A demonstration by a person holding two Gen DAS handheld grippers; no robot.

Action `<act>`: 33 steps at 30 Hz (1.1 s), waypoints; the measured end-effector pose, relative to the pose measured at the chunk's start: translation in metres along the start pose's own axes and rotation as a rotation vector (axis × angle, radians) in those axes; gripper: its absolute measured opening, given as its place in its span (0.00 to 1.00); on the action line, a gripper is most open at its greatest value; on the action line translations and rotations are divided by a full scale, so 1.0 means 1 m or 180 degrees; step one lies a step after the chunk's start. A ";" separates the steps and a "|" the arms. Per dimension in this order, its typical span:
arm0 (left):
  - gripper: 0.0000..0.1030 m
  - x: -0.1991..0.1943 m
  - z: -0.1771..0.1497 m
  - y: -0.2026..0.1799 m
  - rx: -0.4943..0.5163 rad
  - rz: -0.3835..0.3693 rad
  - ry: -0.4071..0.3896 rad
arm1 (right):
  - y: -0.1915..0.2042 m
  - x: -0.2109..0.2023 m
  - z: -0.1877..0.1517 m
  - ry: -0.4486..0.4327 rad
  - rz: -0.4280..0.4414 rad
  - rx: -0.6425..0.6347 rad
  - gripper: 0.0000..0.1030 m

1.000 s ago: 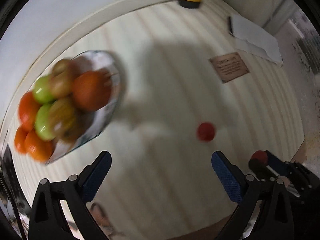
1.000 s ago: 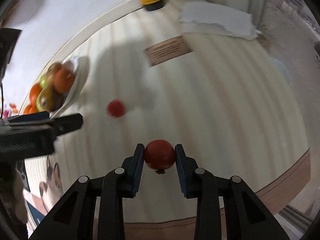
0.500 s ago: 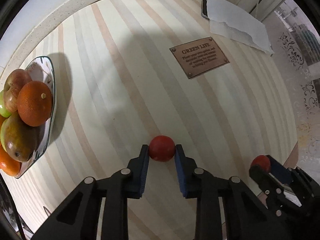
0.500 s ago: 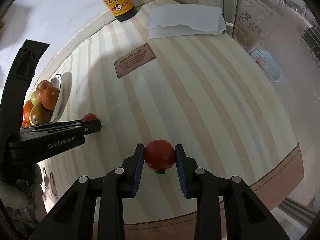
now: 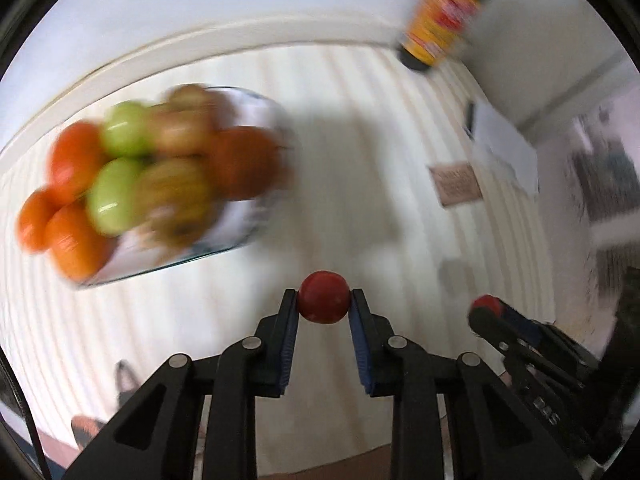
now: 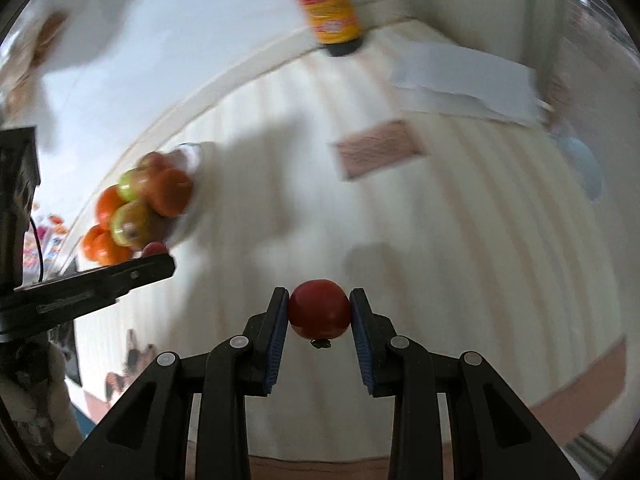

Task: Organize fruits
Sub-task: 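Place the tomato on the plate with the right tool while the left tool places its tomato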

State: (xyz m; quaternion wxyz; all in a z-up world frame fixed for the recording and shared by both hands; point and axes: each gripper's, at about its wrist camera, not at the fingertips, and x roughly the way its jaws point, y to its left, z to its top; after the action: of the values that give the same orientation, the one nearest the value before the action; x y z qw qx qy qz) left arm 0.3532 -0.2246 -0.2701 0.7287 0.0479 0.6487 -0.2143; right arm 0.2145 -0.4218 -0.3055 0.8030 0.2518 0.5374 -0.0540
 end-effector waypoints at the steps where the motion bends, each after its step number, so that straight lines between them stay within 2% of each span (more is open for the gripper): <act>1: 0.22 -0.009 -0.001 0.016 -0.0136 0.0012 -0.0049 | 0.008 0.003 0.002 0.0008 0.0046 -0.0036 0.33; 4: 0.22 -0.028 -0.005 0.055 -0.0450 -0.0003 -0.0137 | 0.046 0.022 0.014 0.0062 0.0348 -0.0145 0.33; 7: 0.22 -0.031 0.002 0.086 -0.0720 0.0005 -0.0186 | 0.080 0.042 0.027 0.0113 0.0585 -0.0232 0.33; 12: 0.22 -0.015 0.011 0.123 -0.1095 -0.0171 -0.0080 | 0.123 0.077 0.043 0.0203 0.0738 -0.0406 0.33; 15: 0.23 -0.008 0.015 0.128 -0.1113 -0.0131 -0.0074 | 0.131 0.092 0.047 0.0246 0.0704 -0.0453 0.33; 19: 0.23 0.008 0.017 0.131 -0.1096 -0.0116 0.0059 | 0.135 0.108 0.053 0.0286 0.0689 -0.0456 0.33; 27: 0.24 0.020 0.018 0.137 -0.1184 -0.0075 0.0168 | 0.132 0.108 0.060 0.0229 0.0779 -0.0443 0.34; 28: 0.27 0.021 0.018 0.138 -0.1224 -0.0068 0.0187 | 0.131 0.109 0.061 0.0236 0.0784 -0.0430 0.36; 29: 0.27 0.021 0.018 0.140 -0.1270 -0.0080 0.0198 | 0.130 0.109 0.063 0.0247 0.0796 -0.0403 0.48; 30: 0.28 0.019 0.018 0.142 -0.1296 -0.0092 0.0190 | 0.128 0.108 0.064 0.0252 0.0829 -0.0374 0.64; 32: 0.34 0.015 0.019 0.146 -0.1332 -0.0060 0.0142 | 0.126 0.104 0.066 0.0207 0.0858 -0.0322 0.81; 33: 0.40 0.012 0.019 0.147 -0.1340 -0.0057 0.0118 | 0.126 0.100 0.067 0.0167 0.0885 -0.0309 0.81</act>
State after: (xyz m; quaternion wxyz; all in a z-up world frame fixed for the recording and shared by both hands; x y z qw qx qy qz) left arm 0.4266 -0.1015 -0.3093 0.7086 -0.1072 0.6929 -0.0796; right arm 0.3571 -0.3247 -0.3314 0.7997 0.2860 0.5202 0.0903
